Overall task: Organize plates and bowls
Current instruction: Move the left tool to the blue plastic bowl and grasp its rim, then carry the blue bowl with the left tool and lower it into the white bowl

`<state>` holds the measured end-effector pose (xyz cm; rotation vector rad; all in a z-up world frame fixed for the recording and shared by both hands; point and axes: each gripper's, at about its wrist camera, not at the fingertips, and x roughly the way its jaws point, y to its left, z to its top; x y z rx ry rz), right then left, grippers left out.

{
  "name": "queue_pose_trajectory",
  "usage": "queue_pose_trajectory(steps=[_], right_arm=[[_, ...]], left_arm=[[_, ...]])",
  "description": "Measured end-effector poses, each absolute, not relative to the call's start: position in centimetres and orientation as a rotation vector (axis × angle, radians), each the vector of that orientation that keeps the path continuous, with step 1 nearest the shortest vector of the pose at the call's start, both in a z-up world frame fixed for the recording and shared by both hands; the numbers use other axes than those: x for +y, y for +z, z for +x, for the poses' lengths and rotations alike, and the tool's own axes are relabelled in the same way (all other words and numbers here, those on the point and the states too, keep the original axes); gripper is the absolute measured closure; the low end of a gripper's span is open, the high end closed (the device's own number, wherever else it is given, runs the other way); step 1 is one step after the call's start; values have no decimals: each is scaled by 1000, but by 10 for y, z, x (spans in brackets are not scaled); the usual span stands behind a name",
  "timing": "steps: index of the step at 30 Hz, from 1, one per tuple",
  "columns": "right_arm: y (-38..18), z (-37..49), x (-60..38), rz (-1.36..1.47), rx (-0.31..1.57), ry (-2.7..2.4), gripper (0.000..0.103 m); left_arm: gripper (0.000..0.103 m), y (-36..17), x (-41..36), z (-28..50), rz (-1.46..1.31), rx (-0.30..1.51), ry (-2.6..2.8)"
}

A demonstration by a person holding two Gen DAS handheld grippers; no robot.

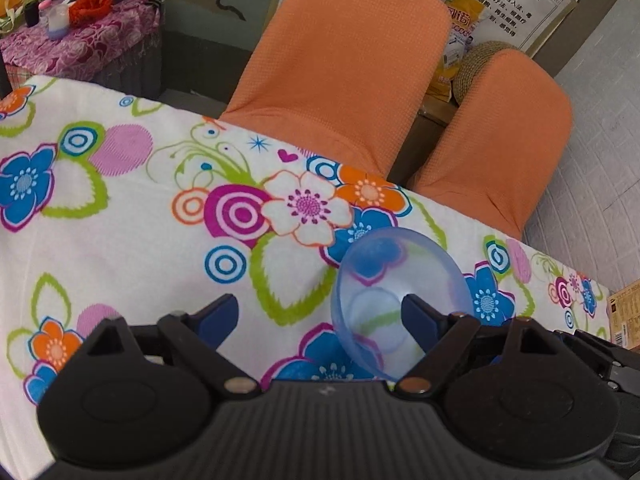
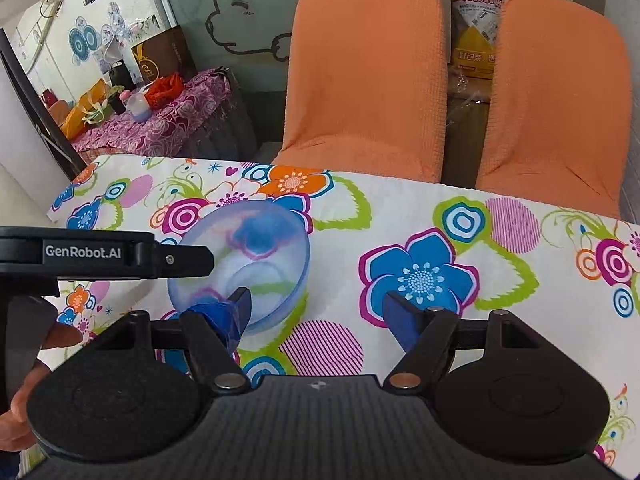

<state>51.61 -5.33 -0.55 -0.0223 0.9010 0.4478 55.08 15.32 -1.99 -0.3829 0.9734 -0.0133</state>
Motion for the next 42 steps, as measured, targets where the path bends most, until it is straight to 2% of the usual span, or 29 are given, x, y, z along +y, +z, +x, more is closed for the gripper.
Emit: queue_pose_trajectory(steps=[13, 22, 25, 34, 42], right_arm=[[-32, 527, -23, -178, 859, 469, 43], [-34, 528, -27, -168, 834, 481, 40], [-29, 532, -22, -159, 877, 467, 40], [-27, 521, -23, -155, 847, 473, 43], [-27, 516, -24, -124, 862, 490, 41]], left_arm=[[19, -36, 152, 568, -333, 984, 0], [18, -38, 138, 567, -230, 992, 13], [18, -37, 140, 566, -232, 1002, 10], [20, -36, 141, 562, -272, 1007, 7], [20, -35, 141, 560, -279, 1013, 12]])
